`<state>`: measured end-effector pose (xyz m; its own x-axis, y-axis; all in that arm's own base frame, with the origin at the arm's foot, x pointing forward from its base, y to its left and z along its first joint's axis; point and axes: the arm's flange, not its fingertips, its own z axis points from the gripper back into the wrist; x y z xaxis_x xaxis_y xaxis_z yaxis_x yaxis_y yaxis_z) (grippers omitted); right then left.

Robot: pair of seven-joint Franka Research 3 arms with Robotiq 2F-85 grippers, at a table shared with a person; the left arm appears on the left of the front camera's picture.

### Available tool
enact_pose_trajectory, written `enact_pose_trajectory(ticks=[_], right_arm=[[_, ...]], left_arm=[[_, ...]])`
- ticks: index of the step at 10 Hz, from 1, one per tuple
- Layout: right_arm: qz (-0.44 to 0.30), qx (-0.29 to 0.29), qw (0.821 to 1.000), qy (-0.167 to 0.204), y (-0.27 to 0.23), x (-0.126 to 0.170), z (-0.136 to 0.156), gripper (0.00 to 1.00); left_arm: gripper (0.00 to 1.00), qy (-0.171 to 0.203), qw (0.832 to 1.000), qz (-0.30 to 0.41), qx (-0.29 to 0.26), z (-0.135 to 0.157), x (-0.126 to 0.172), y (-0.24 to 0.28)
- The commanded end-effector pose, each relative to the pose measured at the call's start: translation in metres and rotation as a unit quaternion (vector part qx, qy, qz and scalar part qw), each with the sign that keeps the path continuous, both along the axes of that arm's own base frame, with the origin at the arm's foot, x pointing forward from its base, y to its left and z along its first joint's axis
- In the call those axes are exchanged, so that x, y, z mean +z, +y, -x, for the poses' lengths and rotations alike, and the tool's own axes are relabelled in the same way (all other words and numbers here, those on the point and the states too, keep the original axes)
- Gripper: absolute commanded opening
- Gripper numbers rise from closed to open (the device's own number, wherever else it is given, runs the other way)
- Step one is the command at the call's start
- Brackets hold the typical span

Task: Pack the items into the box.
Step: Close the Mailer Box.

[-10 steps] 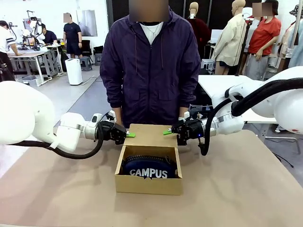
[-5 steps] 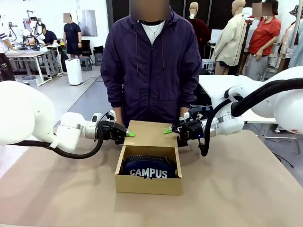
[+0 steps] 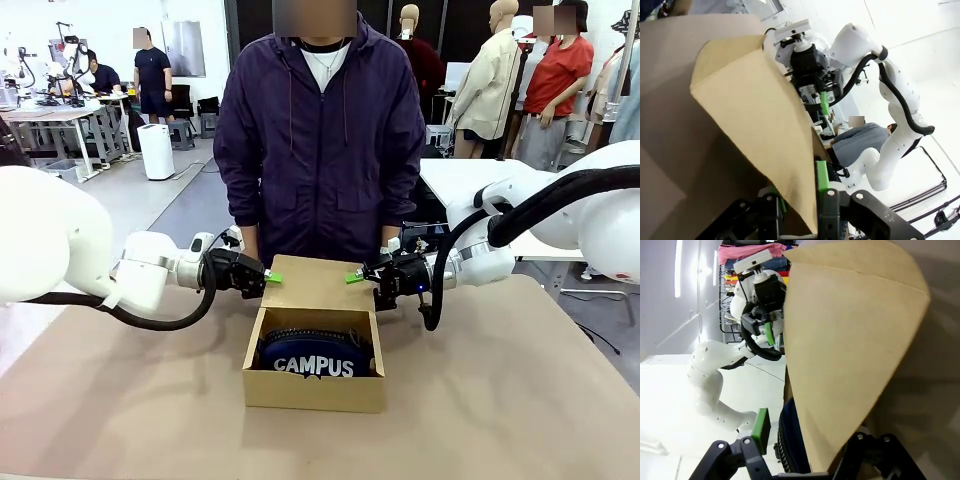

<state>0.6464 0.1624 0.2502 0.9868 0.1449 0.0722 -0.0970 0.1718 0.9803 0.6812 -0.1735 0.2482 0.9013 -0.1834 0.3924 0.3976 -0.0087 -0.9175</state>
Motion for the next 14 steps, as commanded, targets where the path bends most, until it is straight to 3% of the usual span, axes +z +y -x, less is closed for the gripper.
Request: enact_pose_trajectory(ticks=[1, 3, 5, 10, 11, 12, 14], right_arm=[[-0.001, 0.008, 1.0, -0.014, 0.001, 0.009, 0.004, 0.71], [-0.01, 0.003, 0.998, -0.067, -0.006, 0.031, 0.015, 0.71], [-0.015, 0.004, 0.991, -0.132, -0.013, 0.057, 0.029, 0.71], [-0.049, 0.013, 0.968, -0.244, -0.016, 0.068, 0.053, 0.71], [-0.002, -0.021, 0.979, -0.203, -0.015, 0.062, 0.049, 0.71], [-0.025, 0.018, 0.976, -0.214, -0.019, 0.069, 0.039, 0.71], [-0.025, 0.018, 0.976, -0.214, -0.019, 0.069, 0.039, 0.71]], left_arm=[[0.33, -0.047, 0.999, 0.008, -0.02, 0.013, 0.024, 0.004], [0.33, -0.091, 0.995, 0.021, -0.025, 0.023, 0.048, 0.008], [0.33, -0.11, 0.993, 0.02, -0.03, 0.028, 0.059, 0.009], [0.33, -0.189, 0.981, 0.043, -0.015, 0.062, 0.093, 0.021], [0.33, -0.154, 0.987, 0.029, -0.023, 0.036, 0.082, 0.013], [0.33, -0.154, 0.987, 0.029, -0.023, 0.036, 0.082, 0.013], [0.33, -0.154, 0.987, 0.029, -0.023, 0.036, 0.082, 0.013]])
